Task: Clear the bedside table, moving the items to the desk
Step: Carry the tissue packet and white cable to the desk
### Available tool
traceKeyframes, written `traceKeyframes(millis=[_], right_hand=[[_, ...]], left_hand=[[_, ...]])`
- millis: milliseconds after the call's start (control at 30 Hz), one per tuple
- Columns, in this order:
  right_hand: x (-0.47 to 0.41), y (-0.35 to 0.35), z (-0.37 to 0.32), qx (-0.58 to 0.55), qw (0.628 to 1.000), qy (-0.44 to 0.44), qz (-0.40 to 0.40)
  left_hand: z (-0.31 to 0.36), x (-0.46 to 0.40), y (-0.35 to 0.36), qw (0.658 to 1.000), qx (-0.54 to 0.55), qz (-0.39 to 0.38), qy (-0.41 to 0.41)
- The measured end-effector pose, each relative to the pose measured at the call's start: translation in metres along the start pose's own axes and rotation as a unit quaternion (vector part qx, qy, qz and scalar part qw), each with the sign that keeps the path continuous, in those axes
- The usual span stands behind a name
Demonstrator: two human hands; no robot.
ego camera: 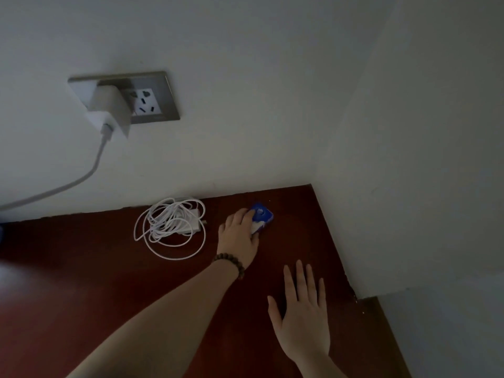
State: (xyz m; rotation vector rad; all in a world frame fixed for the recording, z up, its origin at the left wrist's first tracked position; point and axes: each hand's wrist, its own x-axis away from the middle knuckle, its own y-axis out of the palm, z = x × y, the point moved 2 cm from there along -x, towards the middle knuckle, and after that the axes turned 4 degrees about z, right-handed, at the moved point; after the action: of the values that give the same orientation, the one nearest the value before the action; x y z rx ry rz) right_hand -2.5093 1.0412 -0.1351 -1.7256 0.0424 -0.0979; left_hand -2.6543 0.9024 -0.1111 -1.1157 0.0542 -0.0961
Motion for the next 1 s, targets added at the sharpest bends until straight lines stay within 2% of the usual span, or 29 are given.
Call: traceKeyframes(millis=[67, 167, 300, 367, 533, 867, 1000], right_hand=[[0.001, 0.000, 0.000, -0.001, 1.000, -0.001, -0.001], [0.001, 0.001, 0.001, -0.001, 1.000, -0.005, 0.001], [0.001, 0.001, 0.000, -0.003, 1.000, -0.012, 0.003], [0.001, 0.001, 0.000, -0.001, 1.000, -0.014, 0.004], [-0.001, 0.001, -0.001, 0.001, 1.000, -0.011, 0.005], [-0.001, 0.002, -0.001, -0.009, 1.000, -0.011, 0.004], [-0.001, 0.002, 0.000, -0.011, 1.000, -0.015, 0.009]], left_hand=[[-0.005, -0.007, -0.004, 1.000, -0.017, -0.013, 0.021], [-0.003, -0.003, -0.013, 0.997, -0.072, 0.036, 0.019], [0.010, 0.028, 0.004, 0.981, -0.150, -0.057, 0.112], [0.011, 0.031, 0.013, 0.980, -0.157, -0.084, 0.090], [0.012, 0.010, 0.015, 0.985, -0.145, -0.089, 0.024], [-0.007, -0.012, 0.006, 0.979, -0.163, -0.112, 0.048], [0.000, -0.008, 0.000, 0.987, -0.145, -0.071, 0.020]])
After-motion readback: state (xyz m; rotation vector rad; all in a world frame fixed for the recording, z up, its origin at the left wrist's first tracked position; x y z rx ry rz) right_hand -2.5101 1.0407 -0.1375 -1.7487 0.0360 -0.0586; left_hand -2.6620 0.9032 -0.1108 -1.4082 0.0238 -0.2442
